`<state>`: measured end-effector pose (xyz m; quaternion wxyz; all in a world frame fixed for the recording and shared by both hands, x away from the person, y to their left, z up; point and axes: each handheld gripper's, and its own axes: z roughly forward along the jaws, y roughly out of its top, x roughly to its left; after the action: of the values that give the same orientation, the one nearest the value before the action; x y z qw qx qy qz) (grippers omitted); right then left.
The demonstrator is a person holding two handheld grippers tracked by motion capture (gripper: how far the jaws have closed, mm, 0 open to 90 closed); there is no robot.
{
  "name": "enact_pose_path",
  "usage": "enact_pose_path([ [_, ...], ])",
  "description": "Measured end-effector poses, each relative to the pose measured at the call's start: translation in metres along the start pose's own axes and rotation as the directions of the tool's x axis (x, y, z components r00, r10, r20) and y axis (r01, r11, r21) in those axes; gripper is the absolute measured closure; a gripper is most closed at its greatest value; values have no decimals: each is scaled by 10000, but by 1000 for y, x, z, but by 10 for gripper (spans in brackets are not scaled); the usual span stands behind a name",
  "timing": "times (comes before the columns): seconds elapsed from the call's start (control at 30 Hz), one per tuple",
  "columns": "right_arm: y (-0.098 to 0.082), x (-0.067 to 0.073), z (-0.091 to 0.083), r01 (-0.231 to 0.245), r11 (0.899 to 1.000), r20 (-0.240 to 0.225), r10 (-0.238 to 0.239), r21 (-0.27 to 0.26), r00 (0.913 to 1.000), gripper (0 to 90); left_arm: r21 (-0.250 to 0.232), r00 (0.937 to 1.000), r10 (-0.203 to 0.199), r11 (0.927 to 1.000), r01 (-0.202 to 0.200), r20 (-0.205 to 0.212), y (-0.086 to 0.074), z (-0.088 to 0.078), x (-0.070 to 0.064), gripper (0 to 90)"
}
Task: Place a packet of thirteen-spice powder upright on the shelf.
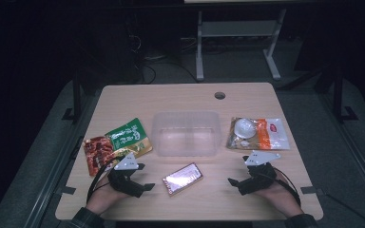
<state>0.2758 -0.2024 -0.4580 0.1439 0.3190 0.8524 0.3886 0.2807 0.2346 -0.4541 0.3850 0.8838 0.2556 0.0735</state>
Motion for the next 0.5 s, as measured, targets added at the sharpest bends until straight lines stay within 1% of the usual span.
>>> enact_pose_path([
  [0.07,0,0,0,-10,10000,-15,10,30,10000,11,22,10000,-9,10000,9,-13,0,0,0,150],
  [0.17,0,1,0,2,10000,-50,-2,61,10000,75,-13,10000,-78,10000,78,13,0,0,1,153],
  [0.23,0,1,-1,-9,10000,-68,9,65,10000,90,93,10000,-76,9999,75,42,0,0,2,154],
  [0.3,1,0,-1,52,10000,-54,-52,3,10000,106,41,9999,-134,9999,134,79,0,0,1,158],
  [0.33,1,1,0,40,10000,-73,-40,7,10000,112,37,9999,-78,10000,77,117,0,-1,1,172],
  [0.37,1,1,0,35,10000,-84,-35,17,10000,120,-22,9998,-155,9999,155,155,0,-1,0,183],
  [0.47,1,1,0,86,9999,-126,-85,59,9999,128,-11,9997,49,10000,-49,231,2,-4,-1,218],
  [0.5,1,2,0,97,9999,-135,-96,60,9999,129,-128,9996,-12,9999,15,273,3,-4,-3,230],
])
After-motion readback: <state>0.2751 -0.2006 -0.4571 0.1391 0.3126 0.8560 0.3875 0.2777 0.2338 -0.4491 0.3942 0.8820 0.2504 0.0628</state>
